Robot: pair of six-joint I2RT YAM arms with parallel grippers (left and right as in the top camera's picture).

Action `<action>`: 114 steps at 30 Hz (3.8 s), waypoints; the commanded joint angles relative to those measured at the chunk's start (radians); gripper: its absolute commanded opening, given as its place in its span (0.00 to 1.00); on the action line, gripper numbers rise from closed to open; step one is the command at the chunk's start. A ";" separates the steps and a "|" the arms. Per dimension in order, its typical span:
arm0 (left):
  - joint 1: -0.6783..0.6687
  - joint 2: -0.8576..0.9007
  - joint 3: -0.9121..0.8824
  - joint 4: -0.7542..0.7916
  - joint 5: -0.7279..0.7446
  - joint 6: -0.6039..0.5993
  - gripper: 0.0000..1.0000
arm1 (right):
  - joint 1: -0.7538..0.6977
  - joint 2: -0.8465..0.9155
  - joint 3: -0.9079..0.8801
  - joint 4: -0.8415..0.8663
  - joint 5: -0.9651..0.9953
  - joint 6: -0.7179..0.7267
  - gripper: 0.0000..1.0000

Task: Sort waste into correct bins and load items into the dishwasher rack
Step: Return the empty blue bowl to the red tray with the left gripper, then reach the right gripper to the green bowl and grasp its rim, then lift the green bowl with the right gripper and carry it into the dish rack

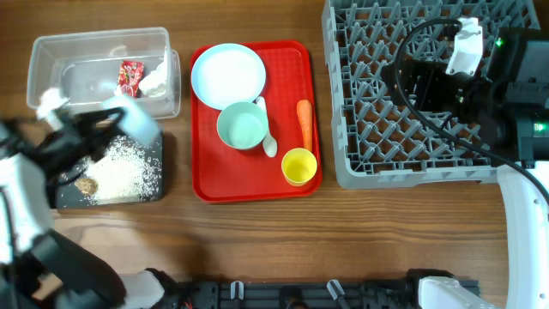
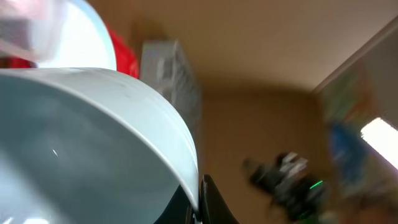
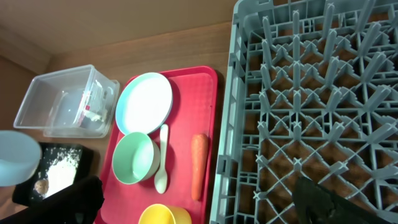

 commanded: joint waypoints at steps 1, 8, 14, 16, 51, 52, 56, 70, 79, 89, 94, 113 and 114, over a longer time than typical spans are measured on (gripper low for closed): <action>-0.257 -0.125 0.048 0.000 -0.347 0.002 0.04 | 0.003 0.010 0.024 0.003 0.013 0.010 1.00; -0.740 -0.126 0.024 -0.068 -1.157 -0.204 0.04 | 0.003 0.010 0.024 -0.001 0.014 0.009 1.00; -1.030 -0.031 -0.039 0.003 -1.351 -0.335 0.04 | 0.003 0.010 0.024 0.000 0.014 0.008 1.00; -1.082 0.005 -0.052 0.028 -1.382 -0.349 0.04 | 0.003 0.010 0.024 -0.001 0.015 0.005 1.00; -0.598 -0.167 0.204 0.107 -1.225 -0.476 1.00 | 0.404 0.323 0.024 0.499 0.173 0.378 0.93; -0.570 -0.167 0.203 0.107 -1.207 -0.476 1.00 | 0.418 0.355 0.024 0.506 0.173 0.396 0.91; -0.471 -0.152 0.203 0.100 -1.149 -0.476 1.00 | 0.475 0.539 0.024 0.538 0.173 0.454 0.82; -0.446 -0.119 0.203 0.069 -1.146 -0.475 1.00 | 0.613 0.772 0.024 0.488 0.227 0.481 0.63; -0.446 -0.104 0.203 0.058 -1.138 -0.475 1.00 | 0.615 0.798 0.024 0.438 0.221 0.531 0.32; -0.446 -0.104 0.203 0.058 -1.120 -0.475 1.00 | 0.615 0.798 0.030 0.433 0.185 0.526 0.04; -0.446 -0.104 0.203 0.057 -1.120 -0.475 1.00 | 0.605 0.784 0.087 0.404 0.188 0.475 0.04; -0.446 -0.104 0.203 0.055 -1.120 -0.475 1.00 | 0.394 0.414 0.212 0.200 1.062 0.241 0.04; -0.446 -0.104 0.203 0.055 -1.120 -0.475 1.00 | 0.389 0.418 0.209 0.235 1.176 0.221 0.04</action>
